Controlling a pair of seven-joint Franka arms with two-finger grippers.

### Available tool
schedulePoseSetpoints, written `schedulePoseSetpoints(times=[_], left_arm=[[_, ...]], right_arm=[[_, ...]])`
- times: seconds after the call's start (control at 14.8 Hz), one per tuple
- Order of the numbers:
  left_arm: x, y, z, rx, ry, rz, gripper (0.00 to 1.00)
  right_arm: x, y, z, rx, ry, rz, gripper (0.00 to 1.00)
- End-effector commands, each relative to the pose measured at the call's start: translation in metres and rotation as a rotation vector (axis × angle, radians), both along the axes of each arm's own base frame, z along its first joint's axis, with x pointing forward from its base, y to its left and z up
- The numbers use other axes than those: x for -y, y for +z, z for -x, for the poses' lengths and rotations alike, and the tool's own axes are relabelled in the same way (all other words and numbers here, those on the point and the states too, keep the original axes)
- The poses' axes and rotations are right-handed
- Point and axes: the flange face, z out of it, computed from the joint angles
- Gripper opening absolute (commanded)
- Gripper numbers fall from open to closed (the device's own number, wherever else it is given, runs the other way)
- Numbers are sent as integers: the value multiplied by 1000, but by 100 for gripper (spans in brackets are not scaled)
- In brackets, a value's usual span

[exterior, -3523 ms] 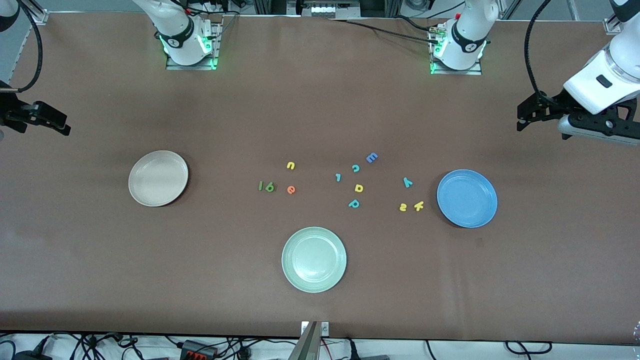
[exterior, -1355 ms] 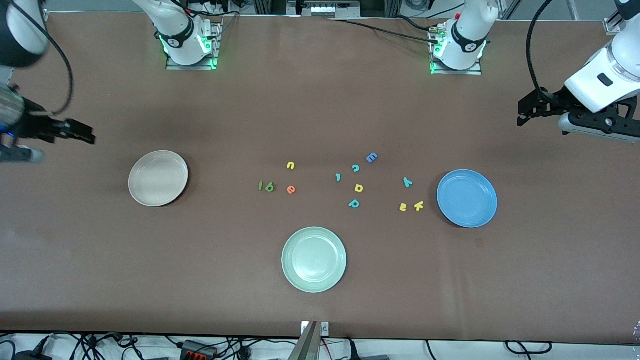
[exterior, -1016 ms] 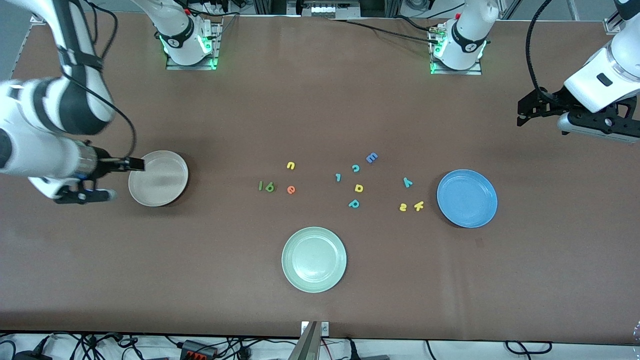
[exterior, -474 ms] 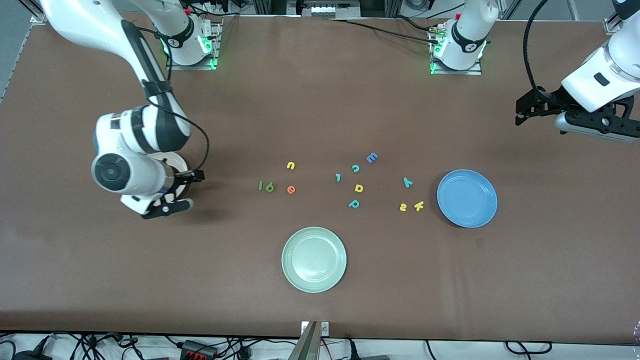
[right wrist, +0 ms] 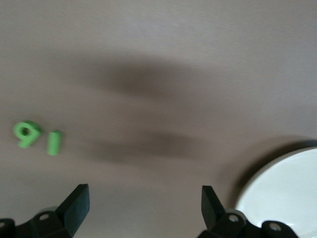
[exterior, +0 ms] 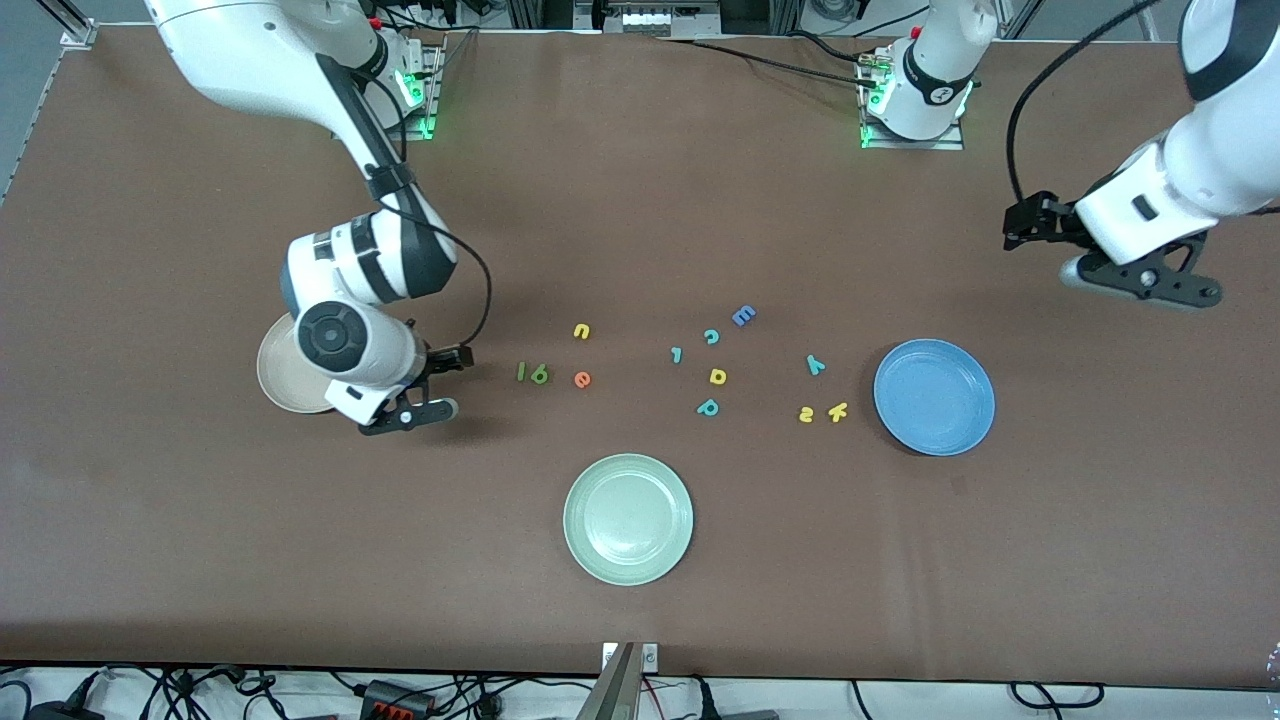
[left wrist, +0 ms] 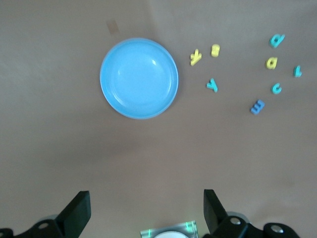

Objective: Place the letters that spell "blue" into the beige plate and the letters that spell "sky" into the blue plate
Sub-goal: 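Reach the right gripper to the green letters while the left gripper reaches letters, then grasp the green l with the right gripper while the left grasps yellow k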

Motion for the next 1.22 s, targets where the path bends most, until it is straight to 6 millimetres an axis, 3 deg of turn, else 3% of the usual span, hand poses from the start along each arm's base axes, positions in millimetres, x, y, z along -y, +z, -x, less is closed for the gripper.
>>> schedulePoseSetpoints(times=[0.0, 0.27, 0.54, 0.61, 0.75, 0.88, 1.15], left_arm=[[8, -34, -13, -88, -23, 14, 100], [50, -99, -41, -72, -68, 10, 100], [79, -174, -69, -27, -129, 18, 100], [87, -190, -73, -20, -183, 30, 100], [126, -218, -72, 0, -328, 43, 100], [142, -243, -70, 17, -397, 2, 100], [150, -287, -68, 82, -658, -47, 100]], right_arm=[[-23, 4, 5, 30, -49, -1, 100], [-54, -15, 12, 72, -122, 1, 100], [-91, -40, 25, 114, -274, 10, 100], [-91, -44, 25, 118, -297, 11, 100], [-91, -47, 25, 121, -304, 10, 97], [-93, -55, 29, 108, -299, 19, 85], [-95, -71, 32, 97, -296, 27, 78]])
